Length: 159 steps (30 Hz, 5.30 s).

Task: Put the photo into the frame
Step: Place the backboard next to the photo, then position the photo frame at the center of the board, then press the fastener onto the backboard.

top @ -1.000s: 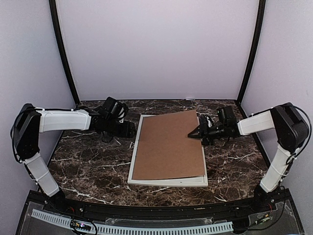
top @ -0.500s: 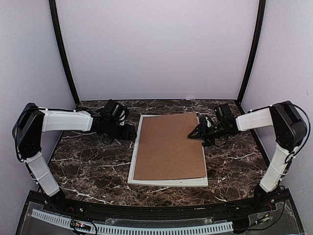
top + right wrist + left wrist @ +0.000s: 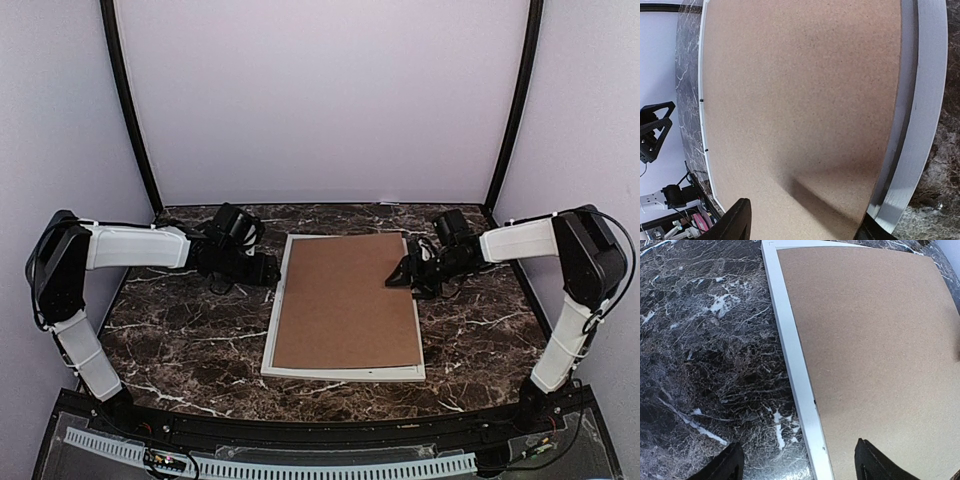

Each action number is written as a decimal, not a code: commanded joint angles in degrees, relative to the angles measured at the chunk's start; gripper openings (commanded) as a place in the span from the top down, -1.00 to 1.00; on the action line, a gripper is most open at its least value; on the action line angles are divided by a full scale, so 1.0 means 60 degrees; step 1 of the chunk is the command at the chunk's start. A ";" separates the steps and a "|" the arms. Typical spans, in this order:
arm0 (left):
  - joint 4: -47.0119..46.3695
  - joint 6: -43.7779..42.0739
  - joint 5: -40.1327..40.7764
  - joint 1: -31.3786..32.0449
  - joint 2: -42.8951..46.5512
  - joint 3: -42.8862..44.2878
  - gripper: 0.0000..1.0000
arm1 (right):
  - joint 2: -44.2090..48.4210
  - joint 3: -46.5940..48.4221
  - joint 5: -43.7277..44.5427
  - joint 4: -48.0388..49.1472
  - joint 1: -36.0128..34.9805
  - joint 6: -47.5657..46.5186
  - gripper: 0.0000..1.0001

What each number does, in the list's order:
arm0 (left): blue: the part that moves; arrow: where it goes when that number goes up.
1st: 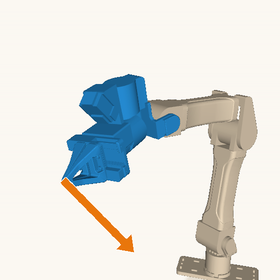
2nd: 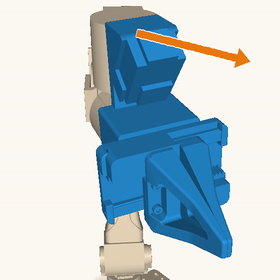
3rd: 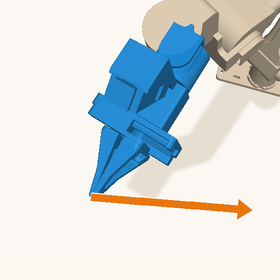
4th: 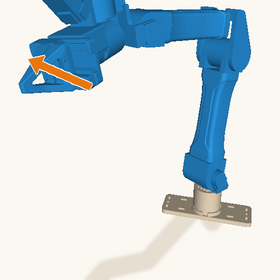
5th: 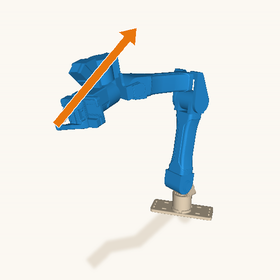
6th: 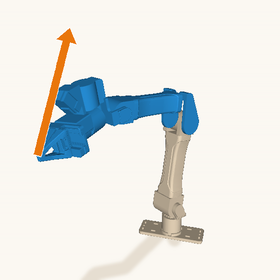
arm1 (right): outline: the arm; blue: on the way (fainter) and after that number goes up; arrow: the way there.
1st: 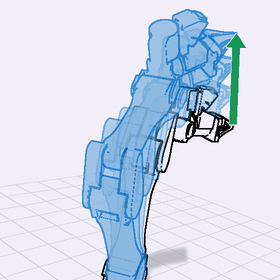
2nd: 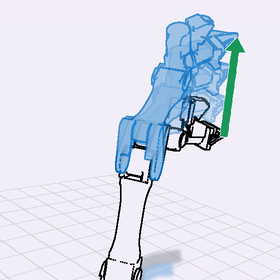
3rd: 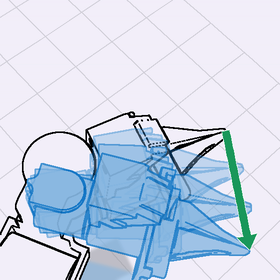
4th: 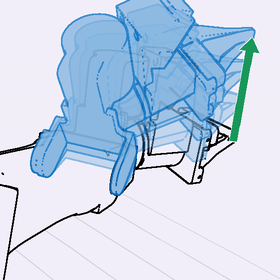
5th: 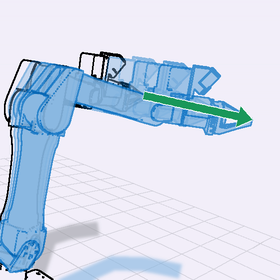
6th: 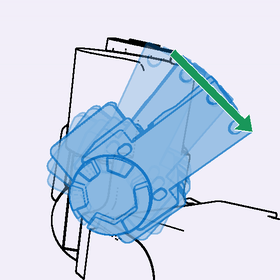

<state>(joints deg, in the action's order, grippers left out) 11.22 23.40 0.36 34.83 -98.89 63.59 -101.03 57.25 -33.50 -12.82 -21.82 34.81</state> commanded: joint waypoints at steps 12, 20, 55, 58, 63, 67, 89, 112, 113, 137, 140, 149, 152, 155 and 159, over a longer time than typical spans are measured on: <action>-0.0208 0.0058 -0.0571 0.0036 -0.0162 -0.0127 -0.57 | -0.0066 0.0972 0.1215 -0.0925 -0.0704 -0.0601 -0.24; -0.0196 0.0002 -0.0542 0.0096 -0.0230 0.0014 -0.58 | 0.0022 0.1345 0.1984 -0.1641 -0.0742 -0.0884 -0.28; 0.0152 -0.0295 -0.0268 0.0172 -0.0138 0.0312 -0.51 | 0.0251 0.1340 0.4425 -0.2354 -0.0703 -0.1584 -0.17; 0.0259 -0.0347 -0.0233 0.0158 -0.0158 0.0394 -0.51 | 0.0047 0.1289 0.4084 -0.2207 -0.0624 -0.1640 -0.05; 0.0320 -0.0401 -0.0206 0.0142 -0.0191 0.0444 -0.51 | -0.0198 0.1219 0.3984 -0.2178 -0.0538 -0.1735 0.16; 0.0364 -0.0438 -0.0198 0.0130 -0.0241 0.0506 -0.50 | -0.0270 0.1099 0.4036 -0.2144 -0.0448 -0.1784 0.27; 0.0631 -0.0404 0.0015 -0.0160 -0.0474 0.0829 -0.56 | -0.0355 0.0196 0.3927 -0.1553 -0.0274 -0.1787 0.59; 0.1583 -0.0311 -0.1079 -0.0268 -0.2043 0.1855 -0.75 | 0.0452 -0.0642 0.3939 -0.1447 -0.0273 -0.1831 0.86; 0.1663 -0.0311 -0.1060 -0.0268 -0.2075 0.1883 -0.74 | 0.0444 -0.0655 0.3921 -0.1439 -0.0274 -0.1831 0.87; 0.1924 -0.0303 -0.0990 -0.0174 -0.2775 0.2030 -0.72 | 0.0435 -0.0754 0.3778 -0.1307 -0.0274 -0.1777 0.87; 0.1907 -0.0321 -0.1044 -0.0100 -0.2918 0.2119 -0.72 | 0.0433 -0.0757 0.3752 -0.1293 -0.0262 -0.1760 0.88; 0.2003 -0.0247 -0.1067 0.0193 -0.3220 0.2233 -0.71 | 0.0393 -0.0863 0.3672 -0.1207 -0.0288 -0.1756 0.88; 0.2054 -0.0202 -0.1005 0.0276 -0.3200 0.2205 -0.71 | 0.0348 -0.0870 0.3635 -0.1155 -0.0288 -0.1754 0.88; 0.1981 -0.0194 -0.1047 0.0282 -0.3075 0.2204 -0.71 | 0.0262 -0.0857 0.3541 -0.1103 -0.0288 -0.1755 0.88; 0.1889 -0.0194 -0.1054 0.0283 -0.2662 0.2271 -0.71 | 0.0250 -0.0910 0.3529 -0.1074 -0.0288 -0.1745 0.88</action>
<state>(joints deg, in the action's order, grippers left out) 20.03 21.28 -3.44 35.66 -115.68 78.08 -98.32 53.93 -10.48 -18.83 -23.38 24.73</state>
